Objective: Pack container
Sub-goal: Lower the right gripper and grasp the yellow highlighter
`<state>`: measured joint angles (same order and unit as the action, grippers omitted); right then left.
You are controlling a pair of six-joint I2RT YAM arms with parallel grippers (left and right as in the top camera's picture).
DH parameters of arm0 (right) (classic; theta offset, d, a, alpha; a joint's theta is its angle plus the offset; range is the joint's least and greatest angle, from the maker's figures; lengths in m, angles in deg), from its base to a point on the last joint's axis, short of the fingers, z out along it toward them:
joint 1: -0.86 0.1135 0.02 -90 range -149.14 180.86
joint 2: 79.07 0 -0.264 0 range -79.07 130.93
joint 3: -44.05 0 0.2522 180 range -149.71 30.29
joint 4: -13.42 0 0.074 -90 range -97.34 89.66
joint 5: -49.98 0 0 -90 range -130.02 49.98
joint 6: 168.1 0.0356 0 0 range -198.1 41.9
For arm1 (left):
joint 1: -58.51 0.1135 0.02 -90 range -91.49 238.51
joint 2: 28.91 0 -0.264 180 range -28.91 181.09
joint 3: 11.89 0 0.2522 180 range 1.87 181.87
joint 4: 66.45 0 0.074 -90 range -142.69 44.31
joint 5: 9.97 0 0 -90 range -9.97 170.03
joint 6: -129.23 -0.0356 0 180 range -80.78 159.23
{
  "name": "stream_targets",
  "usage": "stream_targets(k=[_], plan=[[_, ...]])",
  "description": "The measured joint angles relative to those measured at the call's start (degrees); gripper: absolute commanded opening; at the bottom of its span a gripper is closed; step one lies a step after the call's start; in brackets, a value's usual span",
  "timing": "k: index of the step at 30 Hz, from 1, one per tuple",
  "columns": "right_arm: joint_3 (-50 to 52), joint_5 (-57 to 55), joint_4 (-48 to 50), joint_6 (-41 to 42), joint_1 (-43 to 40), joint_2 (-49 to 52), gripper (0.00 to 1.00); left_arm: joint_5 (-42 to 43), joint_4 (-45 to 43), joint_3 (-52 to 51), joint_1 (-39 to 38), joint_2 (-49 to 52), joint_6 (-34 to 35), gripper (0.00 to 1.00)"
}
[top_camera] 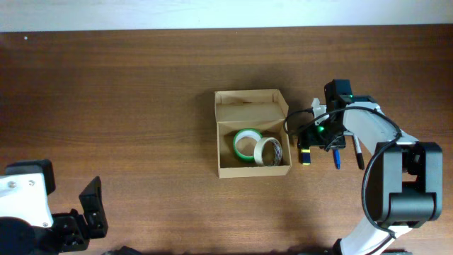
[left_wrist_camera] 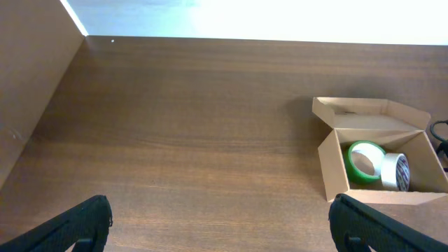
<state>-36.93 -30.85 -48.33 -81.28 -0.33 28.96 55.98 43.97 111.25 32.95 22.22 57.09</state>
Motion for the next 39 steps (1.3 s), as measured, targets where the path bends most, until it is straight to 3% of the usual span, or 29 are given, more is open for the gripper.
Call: stream_targets(k=[23,26,32,39], plan=[[0.0,0.0,0.3,0.0,2.9,0.1,0.72,0.0,0.0,0.0,0.0,0.0,0.0,0.99],[0.0,0.0,0.3,0.1,3.3,0.3,0.65,0.0,0.0,0.0,0.0,0.0,0.0,0.99],[0.0,0.2,0.3,0.1,3.3,0.7,0.40,0.0,0.0,0.0,0.0,0.0,0.0,0.99],[0.0,0.2,0.3,0.2,3.3,0.8,0.27,0.0,0.0,0.0,0.0,0.0,0.0,0.99]])
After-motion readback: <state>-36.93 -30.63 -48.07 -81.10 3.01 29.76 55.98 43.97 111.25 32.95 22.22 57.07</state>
